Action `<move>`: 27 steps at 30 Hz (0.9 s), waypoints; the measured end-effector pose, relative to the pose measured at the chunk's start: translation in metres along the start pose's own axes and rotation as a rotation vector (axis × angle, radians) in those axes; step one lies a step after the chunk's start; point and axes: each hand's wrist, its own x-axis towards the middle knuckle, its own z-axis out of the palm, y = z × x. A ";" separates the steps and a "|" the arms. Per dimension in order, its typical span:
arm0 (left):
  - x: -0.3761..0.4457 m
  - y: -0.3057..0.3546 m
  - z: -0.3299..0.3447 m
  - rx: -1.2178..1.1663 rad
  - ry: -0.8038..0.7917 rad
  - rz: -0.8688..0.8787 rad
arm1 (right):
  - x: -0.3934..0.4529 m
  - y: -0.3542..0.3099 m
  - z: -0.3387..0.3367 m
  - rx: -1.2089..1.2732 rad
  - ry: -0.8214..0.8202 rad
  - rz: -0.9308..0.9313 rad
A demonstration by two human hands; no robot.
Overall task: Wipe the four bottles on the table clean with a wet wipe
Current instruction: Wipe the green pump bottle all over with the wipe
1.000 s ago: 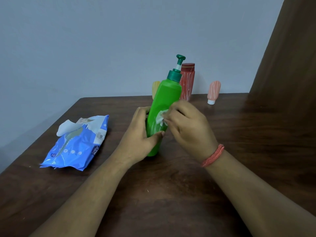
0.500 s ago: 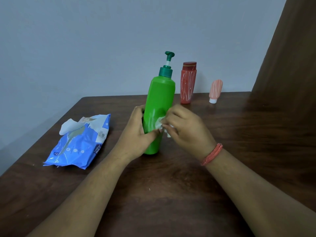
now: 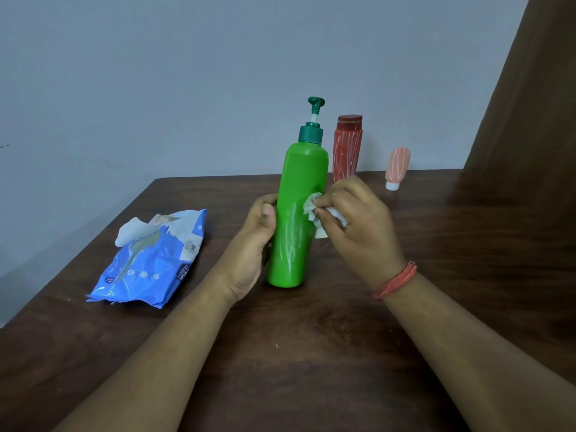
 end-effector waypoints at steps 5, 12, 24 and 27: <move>0.001 -0.003 0.001 -0.143 0.003 -0.034 | 0.001 -0.001 0.001 0.021 -0.063 -0.029; 0.002 -0.008 0.007 -0.145 -0.031 -0.038 | 0.005 -0.010 -0.001 0.091 0.021 0.003; 0.001 -0.005 0.010 -0.151 -0.029 -0.024 | 0.008 -0.013 -0.005 0.090 0.019 -0.089; 0.003 -0.007 0.010 -0.118 0.003 -0.011 | 0.004 -0.013 -0.002 0.118 -0.061 -0.089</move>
